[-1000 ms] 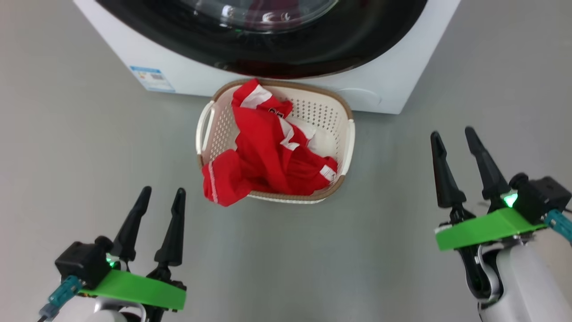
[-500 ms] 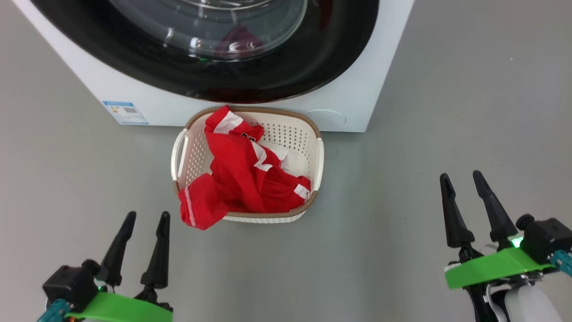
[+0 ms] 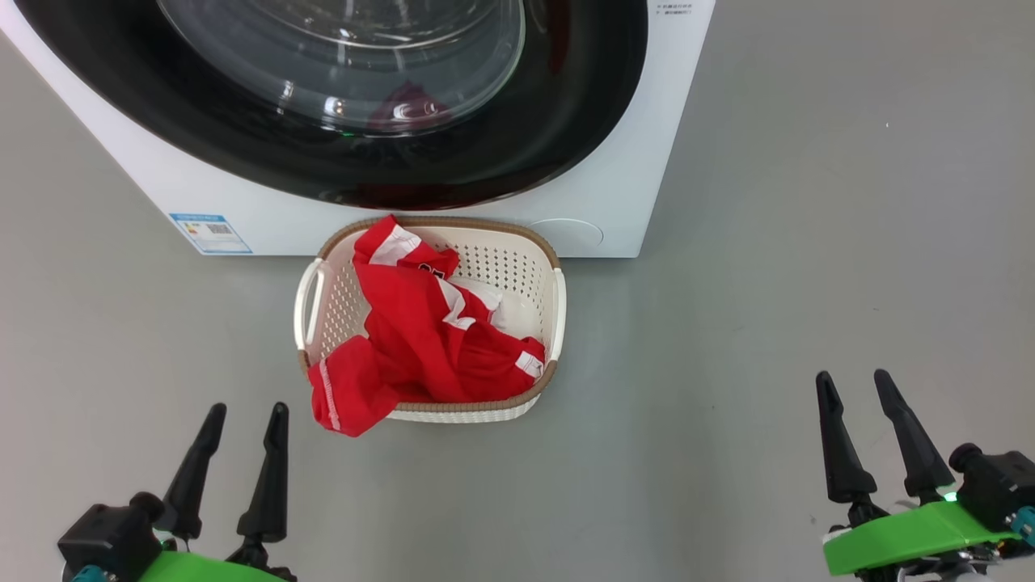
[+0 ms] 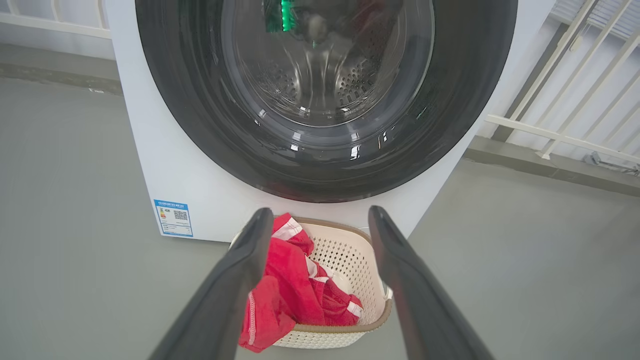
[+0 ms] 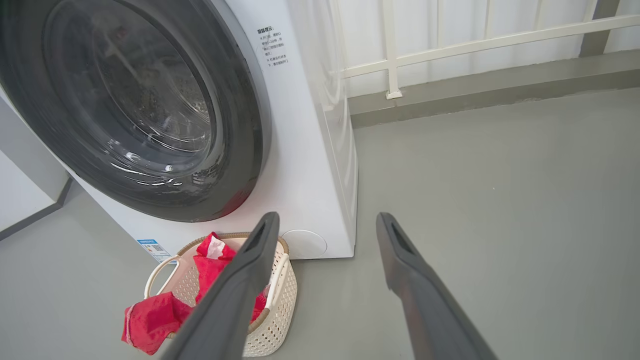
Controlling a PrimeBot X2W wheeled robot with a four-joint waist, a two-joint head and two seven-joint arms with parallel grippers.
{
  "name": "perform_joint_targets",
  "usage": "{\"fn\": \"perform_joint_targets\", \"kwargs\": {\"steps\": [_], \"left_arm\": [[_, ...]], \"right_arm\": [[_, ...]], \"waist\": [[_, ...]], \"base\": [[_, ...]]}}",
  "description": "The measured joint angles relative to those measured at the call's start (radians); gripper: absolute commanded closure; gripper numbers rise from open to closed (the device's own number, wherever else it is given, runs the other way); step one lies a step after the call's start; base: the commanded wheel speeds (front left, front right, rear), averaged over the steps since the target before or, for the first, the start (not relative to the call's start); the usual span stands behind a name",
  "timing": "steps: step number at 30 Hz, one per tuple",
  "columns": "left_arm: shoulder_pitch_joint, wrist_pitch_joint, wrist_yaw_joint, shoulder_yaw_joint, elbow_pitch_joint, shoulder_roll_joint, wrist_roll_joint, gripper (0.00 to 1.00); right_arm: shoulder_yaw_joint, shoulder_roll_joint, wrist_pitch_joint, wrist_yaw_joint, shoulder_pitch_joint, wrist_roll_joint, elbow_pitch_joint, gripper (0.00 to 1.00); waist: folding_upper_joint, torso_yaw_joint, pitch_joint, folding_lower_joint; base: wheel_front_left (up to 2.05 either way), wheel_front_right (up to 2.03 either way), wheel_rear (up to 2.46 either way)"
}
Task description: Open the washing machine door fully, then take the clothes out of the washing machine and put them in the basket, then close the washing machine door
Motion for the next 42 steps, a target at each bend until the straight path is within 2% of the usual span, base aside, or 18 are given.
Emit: {"fn": "perform_joint_targets", "kwargs": {"steps": [5, 30, 31, 38, 42], "left_arm": [[0.024, 0.0, 0.0, 0.004, -0.008, -0.001, 0.008, 0.0], [0.034, 0.0, 0.0, -0.003, -0.018, -0.001, 0.006, 0.0], [0.034, 0.0, 0.0, -0.006, -0.018, -0.001, 0.002, 1.0], [0.035, 0.003, 0.002, -0.024, 0.065, -0.047, -0.002, 1.0], [0.036, 0.011, 0.002, -0.029, 0.073, -0.053, -0.03, 1.0]], "right_arm": [[-0.008, 0.003, 0.0, 0.0, 0.016, 0.028, 0.002, 0.0], [0.002, 0.004, 0.0, 0.0, 0.016, 0.03, 0.003, 0.0], [0.003, 0.004, 0.0, 0.0, 0.016, 0.03, 0.003, 1.0], [0.015, 0.027, 0.003, 0.0, 0.016, 0.03, 0.09, 1.0], [0.016, 0.028, 0.009, 0.0, 0.017, 0.056, 0.1, 1.0]], "waist": [[0.0, 0.0, -0.008, 0.0001], [0.0, 0.002, -0.024, 0.0001], [0.0, 0.002, -0.024, 0.0], [0.0, 0.002, -0.025, 0.0001], [0.0, 0.002, -0.027, 0.0001]], "base": [[0.0, 0.0, 0.0], [0.0, 0.0, 0.0], [0.0, 0.0, 0.0], [0.0, 0.0, 0.0], [0.0, 0.0, 0.0]]}}
